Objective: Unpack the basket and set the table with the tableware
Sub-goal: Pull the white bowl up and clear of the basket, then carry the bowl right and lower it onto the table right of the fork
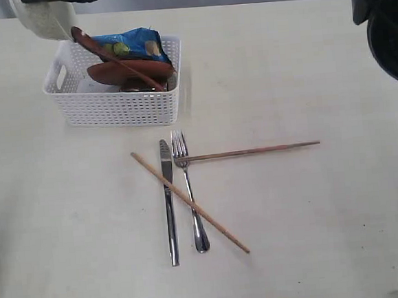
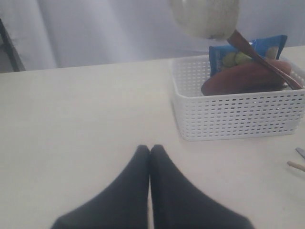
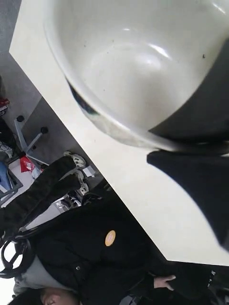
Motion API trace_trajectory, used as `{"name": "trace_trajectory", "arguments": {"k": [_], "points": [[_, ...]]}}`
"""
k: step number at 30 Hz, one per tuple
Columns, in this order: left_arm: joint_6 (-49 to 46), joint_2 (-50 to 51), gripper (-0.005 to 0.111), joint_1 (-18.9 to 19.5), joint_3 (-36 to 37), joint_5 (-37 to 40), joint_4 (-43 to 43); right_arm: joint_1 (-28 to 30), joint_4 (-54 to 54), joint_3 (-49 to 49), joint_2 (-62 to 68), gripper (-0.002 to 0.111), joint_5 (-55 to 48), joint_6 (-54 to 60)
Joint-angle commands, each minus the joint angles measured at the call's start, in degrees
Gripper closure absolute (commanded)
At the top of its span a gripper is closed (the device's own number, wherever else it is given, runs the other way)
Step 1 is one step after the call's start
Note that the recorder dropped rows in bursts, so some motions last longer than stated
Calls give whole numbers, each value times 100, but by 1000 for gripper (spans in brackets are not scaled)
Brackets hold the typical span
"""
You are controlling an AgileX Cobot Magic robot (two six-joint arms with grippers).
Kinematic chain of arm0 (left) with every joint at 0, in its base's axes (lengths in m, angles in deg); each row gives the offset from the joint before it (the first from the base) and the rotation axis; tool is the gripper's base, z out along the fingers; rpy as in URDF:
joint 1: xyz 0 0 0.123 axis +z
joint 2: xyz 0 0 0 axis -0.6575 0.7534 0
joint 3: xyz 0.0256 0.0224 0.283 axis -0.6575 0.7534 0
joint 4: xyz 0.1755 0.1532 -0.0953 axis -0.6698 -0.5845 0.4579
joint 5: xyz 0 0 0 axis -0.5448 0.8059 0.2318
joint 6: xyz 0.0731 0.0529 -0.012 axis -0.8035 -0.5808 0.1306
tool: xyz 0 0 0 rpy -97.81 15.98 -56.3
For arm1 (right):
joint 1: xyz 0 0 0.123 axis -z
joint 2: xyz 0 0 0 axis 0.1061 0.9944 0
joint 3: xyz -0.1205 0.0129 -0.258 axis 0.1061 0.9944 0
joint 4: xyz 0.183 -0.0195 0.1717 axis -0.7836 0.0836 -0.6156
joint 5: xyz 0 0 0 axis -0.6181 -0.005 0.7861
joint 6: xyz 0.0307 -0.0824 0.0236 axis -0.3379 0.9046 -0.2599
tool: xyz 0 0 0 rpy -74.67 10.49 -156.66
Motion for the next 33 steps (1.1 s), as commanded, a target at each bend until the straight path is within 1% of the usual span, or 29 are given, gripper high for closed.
{"name": "trace_trajectory", "arguments": {"k": [1, 4, 6, 10, 14, 19, 21, 22, 23, 25, 27, 28, 31, 33], "points": [[-2, -20, 107, -36, 10, -56, 26, 8, -131, -10, -47, 109, 30, 131], [-2, -20, 107, -36, 10, -56, 26, 8, -236, -23, -72, 109, 30, 266], [-2, -20, 107, -36, 10, -56, 26, 8, -527, -79, -72, 109, -7, 519], [-2, -20, 107, -36, 10, -56, 26, 8, -1005, -264, -52, 109, 80, 680], [-2, -20, 107, -36, 10, -56, 26, 8, -1045, -305, -52, 109, 129, 680], [-2, -20, 107, -36, 10, -56, 26, 24, -1004, -305, -122, 109, -451, 659], [-2, -20, 107, -36, 10, -56, 26, 24, -396, -317, -296, 109, -537, 499], [-2, -20, 107, -36, 10, -56, 26, 24, 384, -317, -447, 109, -550, 151], [-2, -20, 107, -36, 10, -56, 26, 24, 857, -317, -519, 109, -604, -36], [-2, -20, 107, -36, 10, -56, 26, 24, 2690, -317, -830, 109, -988, -1116], [-2, -20, 107, -36, 10, -56, 26, 24, 3947, -305, -1030, 109, -1499, -1764], [-2, -20, 107, -36, 10, -56, 26, 24, 4385, -260, -1127, 109, -1737, -1955], [-2, -20, 107, -36, 10, -56, 26, 24, 5696, 92, -1446, 109, -2175, -2672], [-2, -20, 107, -36, 10, -56, 26, 24, 6563, 655, -1749, 109, -2232, -3137]]}}
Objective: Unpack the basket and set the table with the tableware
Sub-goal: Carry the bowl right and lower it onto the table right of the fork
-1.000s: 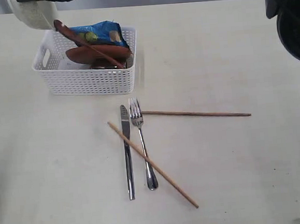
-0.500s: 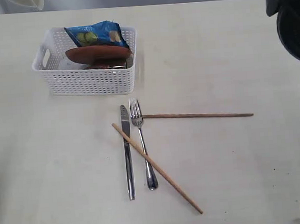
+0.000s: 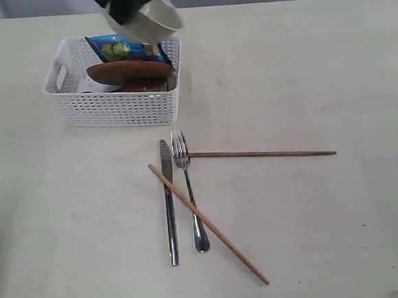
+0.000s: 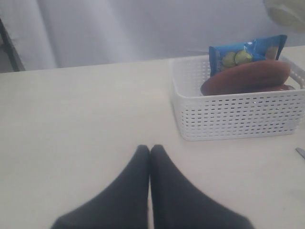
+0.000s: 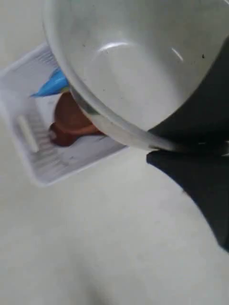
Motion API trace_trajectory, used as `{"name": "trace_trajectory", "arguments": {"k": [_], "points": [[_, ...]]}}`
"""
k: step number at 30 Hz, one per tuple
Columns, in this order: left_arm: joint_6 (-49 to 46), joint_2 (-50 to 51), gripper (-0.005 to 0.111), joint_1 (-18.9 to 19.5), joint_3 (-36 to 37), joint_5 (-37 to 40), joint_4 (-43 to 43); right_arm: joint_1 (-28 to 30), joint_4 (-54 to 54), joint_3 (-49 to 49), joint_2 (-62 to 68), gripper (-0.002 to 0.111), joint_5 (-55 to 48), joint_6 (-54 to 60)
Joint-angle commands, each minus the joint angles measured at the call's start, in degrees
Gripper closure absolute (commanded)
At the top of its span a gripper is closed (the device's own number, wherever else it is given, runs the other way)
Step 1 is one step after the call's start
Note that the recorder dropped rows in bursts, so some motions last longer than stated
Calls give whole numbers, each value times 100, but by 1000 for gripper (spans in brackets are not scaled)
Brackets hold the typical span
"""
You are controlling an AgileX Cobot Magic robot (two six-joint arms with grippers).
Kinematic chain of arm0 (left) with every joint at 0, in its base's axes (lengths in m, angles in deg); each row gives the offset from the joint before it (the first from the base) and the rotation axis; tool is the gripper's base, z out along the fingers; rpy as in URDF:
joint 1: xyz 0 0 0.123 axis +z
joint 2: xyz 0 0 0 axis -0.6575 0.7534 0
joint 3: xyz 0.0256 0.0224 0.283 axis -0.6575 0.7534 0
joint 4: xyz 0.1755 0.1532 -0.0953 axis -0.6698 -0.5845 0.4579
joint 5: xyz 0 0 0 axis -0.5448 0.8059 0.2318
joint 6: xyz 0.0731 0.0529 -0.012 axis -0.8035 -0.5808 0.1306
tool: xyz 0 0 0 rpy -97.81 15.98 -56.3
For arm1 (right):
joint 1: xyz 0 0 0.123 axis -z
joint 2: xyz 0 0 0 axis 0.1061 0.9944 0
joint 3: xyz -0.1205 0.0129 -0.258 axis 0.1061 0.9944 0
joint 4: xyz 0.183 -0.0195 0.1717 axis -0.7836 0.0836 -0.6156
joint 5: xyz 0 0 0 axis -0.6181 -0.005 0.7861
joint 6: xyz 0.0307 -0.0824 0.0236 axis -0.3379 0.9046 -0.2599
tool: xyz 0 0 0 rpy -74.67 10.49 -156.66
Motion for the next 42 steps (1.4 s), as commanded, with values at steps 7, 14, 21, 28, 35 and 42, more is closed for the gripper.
{"name": "trace_trajectory", "arguments": {"k": [7, 14, 21, 28, 35, 42], "points": [[-2, -20, 107, -36, 10, -56, 26, 716, 1449, 2402, -1407, 109, 210, -1038], [-2, -20, 107, -36, 10, -56, 26, 2027, 1449, 3925, -1977, 109, 617, -1562], [-2, -20, 107, -36, 10, -56, 26, 2050, 1160, 4788, -2079, 109, 372, -1519], [-2, -20, 107, -36, 10, -56, 26, 900, 1272, 5397, -2337, 109, 546, -1675], [-2, -20, 107, -36, 10, -56, 26, -323, 1060, 5784, -2323, 109, 1412, -1801], [-2, -20, 107, -36, 10, -56, 26, -929, 1065, 5753, -1833, 109, 2009, -1898]]}}
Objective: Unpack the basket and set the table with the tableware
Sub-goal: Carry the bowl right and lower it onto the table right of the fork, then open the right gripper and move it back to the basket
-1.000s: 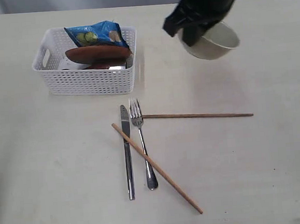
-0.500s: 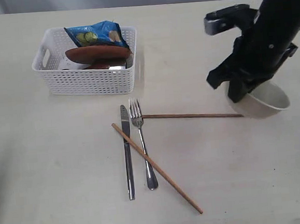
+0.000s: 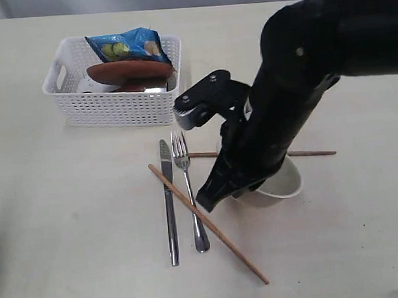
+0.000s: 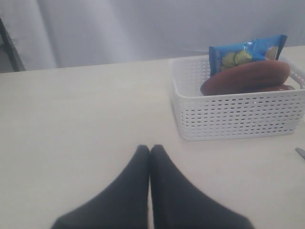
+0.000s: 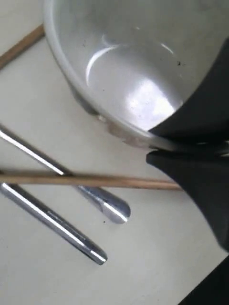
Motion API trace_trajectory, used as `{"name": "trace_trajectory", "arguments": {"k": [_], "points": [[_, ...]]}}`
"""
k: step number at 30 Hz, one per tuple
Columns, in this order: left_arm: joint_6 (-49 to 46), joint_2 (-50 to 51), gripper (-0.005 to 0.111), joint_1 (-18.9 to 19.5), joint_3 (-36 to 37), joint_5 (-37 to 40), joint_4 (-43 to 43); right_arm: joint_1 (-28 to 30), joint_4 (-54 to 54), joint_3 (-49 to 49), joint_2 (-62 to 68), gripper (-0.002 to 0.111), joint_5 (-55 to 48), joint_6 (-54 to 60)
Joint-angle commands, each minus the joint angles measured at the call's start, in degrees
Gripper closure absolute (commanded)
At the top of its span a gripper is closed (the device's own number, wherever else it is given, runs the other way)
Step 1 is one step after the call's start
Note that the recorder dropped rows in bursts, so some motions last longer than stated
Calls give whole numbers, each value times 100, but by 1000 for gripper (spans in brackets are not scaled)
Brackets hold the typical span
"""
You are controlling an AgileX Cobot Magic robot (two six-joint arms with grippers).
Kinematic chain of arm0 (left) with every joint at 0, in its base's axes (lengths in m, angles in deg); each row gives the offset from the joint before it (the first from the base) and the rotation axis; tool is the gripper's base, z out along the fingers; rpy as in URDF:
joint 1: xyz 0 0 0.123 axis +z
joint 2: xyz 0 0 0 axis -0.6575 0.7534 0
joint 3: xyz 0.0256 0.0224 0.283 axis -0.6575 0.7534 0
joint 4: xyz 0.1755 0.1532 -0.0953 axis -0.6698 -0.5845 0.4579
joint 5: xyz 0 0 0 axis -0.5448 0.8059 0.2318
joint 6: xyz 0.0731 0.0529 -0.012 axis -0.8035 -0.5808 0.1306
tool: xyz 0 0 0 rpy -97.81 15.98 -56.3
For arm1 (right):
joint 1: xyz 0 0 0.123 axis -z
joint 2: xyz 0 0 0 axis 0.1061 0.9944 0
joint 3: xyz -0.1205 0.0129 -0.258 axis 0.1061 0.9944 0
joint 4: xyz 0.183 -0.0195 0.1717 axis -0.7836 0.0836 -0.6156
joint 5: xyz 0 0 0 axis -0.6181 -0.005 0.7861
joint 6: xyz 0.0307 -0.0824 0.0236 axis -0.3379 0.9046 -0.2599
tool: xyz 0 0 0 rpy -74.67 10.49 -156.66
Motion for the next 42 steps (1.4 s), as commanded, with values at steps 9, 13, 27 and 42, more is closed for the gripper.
{"name": "trace_trajectory", "arguments": {"k": [9, 13, 27, 42], "points": [[-2, -20, 107, -36, 10, -56, 26, -105, 367, -20, 445, 109, 158, -194], [-2, -20, 107, -36, 10, -56, 26, -105, 410, -20, 445, 108, -7, -133], [-2, -20, 107, -36, 10, -56, 26, -115, 386, -331, 414, 65, -407, -3], [-2, -20, 107, -36, 10, -56, 26, 163, -210, -3047, 494, 80, -273, -675]]}}
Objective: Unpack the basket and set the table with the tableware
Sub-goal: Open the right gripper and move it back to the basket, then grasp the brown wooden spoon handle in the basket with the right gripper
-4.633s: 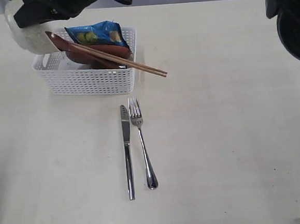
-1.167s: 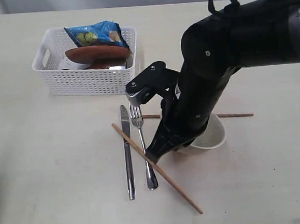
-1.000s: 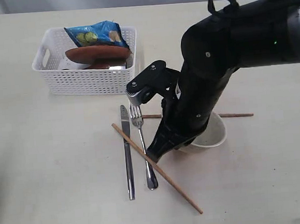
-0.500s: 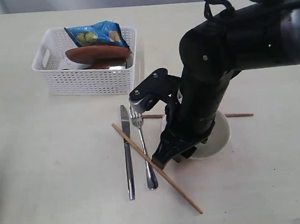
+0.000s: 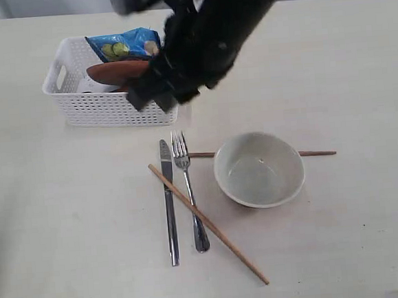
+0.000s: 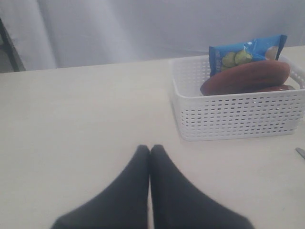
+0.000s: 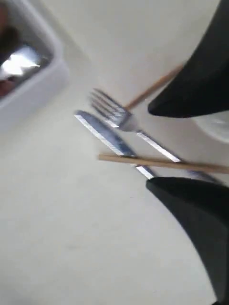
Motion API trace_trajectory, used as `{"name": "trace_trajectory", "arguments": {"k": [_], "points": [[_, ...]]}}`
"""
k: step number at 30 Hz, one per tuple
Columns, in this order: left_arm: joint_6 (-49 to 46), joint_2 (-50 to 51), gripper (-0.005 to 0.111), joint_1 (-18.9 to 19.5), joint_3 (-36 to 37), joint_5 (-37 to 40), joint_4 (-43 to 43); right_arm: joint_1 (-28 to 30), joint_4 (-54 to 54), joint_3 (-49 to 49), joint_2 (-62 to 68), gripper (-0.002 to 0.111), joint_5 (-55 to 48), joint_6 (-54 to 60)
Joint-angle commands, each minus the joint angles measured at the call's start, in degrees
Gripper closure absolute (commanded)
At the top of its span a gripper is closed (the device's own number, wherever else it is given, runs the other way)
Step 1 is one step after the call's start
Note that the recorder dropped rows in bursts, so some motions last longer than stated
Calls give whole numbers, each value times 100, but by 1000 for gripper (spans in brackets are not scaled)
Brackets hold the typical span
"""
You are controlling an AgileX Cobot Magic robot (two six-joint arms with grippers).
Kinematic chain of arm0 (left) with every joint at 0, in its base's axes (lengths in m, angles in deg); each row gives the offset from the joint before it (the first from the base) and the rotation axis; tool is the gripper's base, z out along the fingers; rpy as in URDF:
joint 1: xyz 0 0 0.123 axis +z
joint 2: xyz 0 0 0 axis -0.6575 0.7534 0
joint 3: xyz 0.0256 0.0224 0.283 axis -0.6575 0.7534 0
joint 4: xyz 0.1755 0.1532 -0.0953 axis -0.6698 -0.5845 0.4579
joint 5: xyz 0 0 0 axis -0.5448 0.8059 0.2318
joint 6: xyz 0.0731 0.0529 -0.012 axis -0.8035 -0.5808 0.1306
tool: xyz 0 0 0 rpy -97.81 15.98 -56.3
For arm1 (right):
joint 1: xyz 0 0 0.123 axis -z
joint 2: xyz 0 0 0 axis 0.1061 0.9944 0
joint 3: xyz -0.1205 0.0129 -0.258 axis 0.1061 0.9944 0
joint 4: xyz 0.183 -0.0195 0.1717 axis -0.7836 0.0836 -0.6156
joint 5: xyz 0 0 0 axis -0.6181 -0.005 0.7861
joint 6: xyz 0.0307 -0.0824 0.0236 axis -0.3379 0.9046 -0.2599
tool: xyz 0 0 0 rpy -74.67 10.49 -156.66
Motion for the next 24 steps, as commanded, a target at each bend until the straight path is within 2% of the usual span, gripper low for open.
{"name": "trace_trajectory", "arguments": {"k": [1, 3, 7, 10, 15, 20, 24], "points": [[-2, -20, 107, -36, 10, -56, 26, 354, -649, -976, 625, 82, 160, -245], [-2, -20, 107, -36, 10, -56, 26, 609, -1296, -1496, 1135, 78, -144, -133], [-2, -20, 107, -36, 10, -56, 26, 870, -2070, -2324, 2070, 62, -1054, 50], [-2, -20, 107, -36, 10, -56, 26, 870, -2058, -2706, 2528, 64, -1280, -65], [-2, -20, 107, -36, 10, -56, 26, 858, -2044, -2958, 2908, 68, -1047, -283], [-2, -20, 107, -36, 10, -56, 26, 868, -1299, -2994, 2929, 68, -858, -588], [-2, -20, 107, -36, 10, -56, 26, 868, -1132, -2994, 2956, 68, -800, -636]]}}
